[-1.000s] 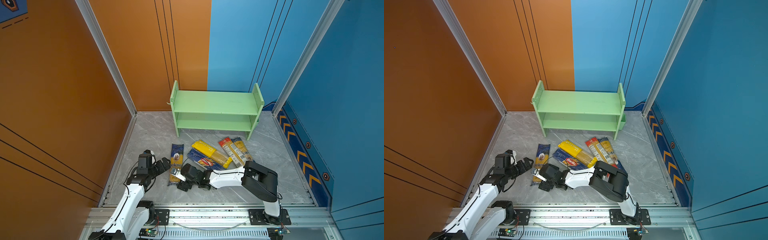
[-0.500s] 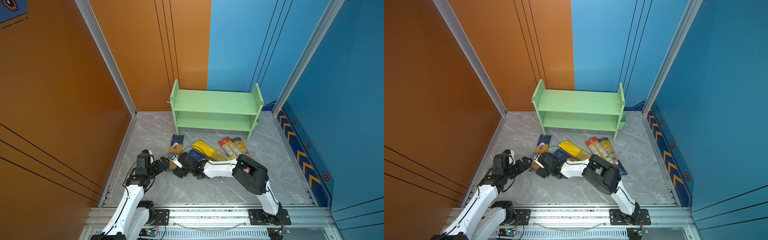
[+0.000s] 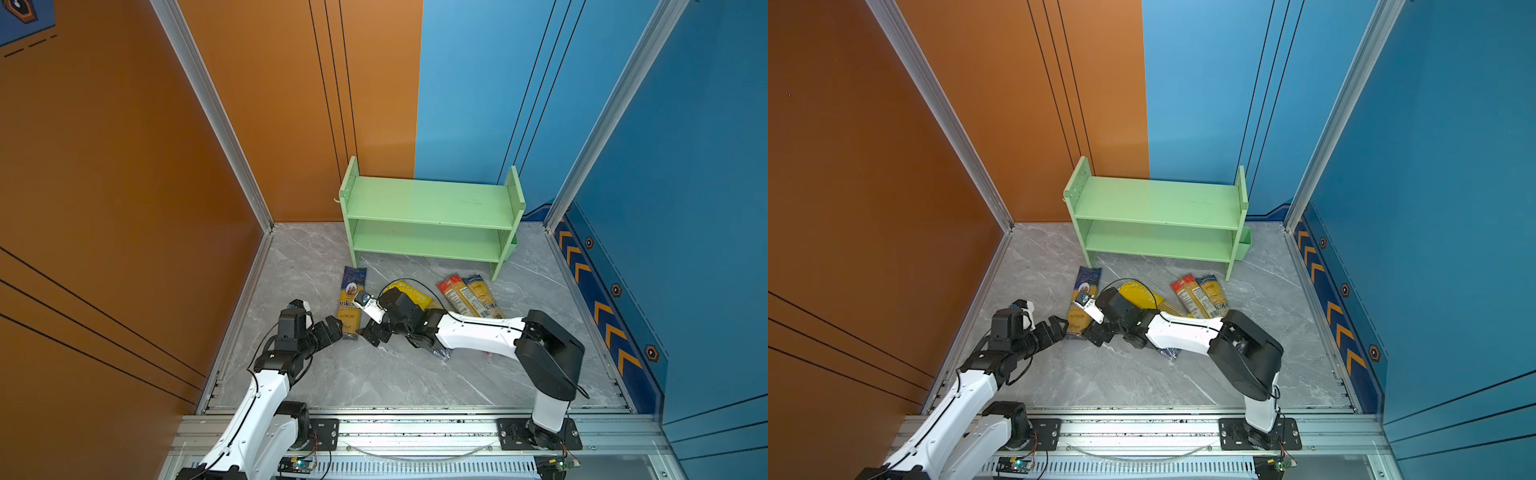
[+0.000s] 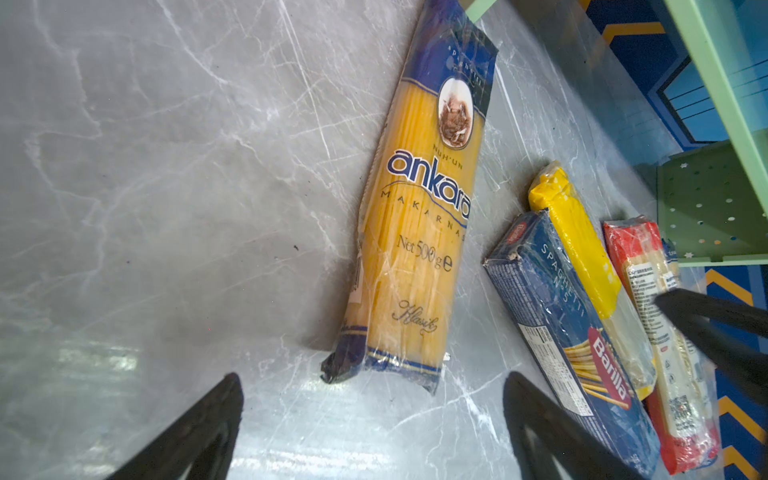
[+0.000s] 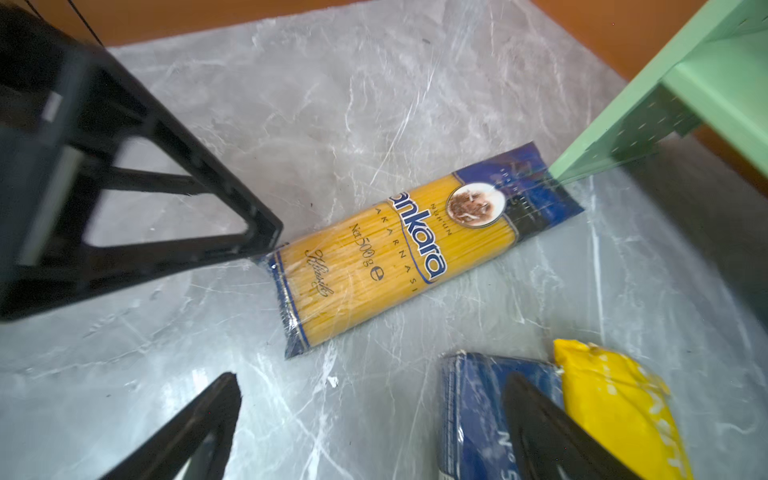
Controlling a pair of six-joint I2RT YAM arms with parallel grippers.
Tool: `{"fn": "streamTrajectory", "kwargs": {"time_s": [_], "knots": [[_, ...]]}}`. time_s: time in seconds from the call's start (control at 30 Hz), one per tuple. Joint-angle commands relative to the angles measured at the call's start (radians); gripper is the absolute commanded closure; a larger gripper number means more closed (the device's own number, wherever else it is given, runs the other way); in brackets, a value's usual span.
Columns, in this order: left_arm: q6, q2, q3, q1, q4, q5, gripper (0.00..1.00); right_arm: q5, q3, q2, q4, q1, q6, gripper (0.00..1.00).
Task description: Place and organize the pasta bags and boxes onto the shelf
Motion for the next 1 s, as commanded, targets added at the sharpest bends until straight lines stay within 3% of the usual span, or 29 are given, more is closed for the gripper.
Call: {"fn": "streamTrajectory", "kwargs": {"time_s": [0.0, 0.23, 0.53, 0.97], "knots": [[0.036, 0.001, -0.005, -0.039, 0.025, -0.065, 0.02, -0.018, -0.045, -0.071, -0.096, -0.004, -0.001, 0.04], [0.094, 0.080, 0.034, -0.140, 0.065, -0.184, 0.02, 0.033, -0.130, -0.157, -0.071, -0.057, 0.038, 0.04], [0.122, 0.246, 0.069, -0.193, 0.179, -0.191, 0.02, 0.057, -0.193, -0.208, -0.051, -0.097, 0.061, 0.04], [0.153, 0.349, 0.084, -0.260, 0.231, -0.227, 0.02, 0.056, -0.290, -0.311, 0.004, -0.173, 0.116, 0.03]]}}
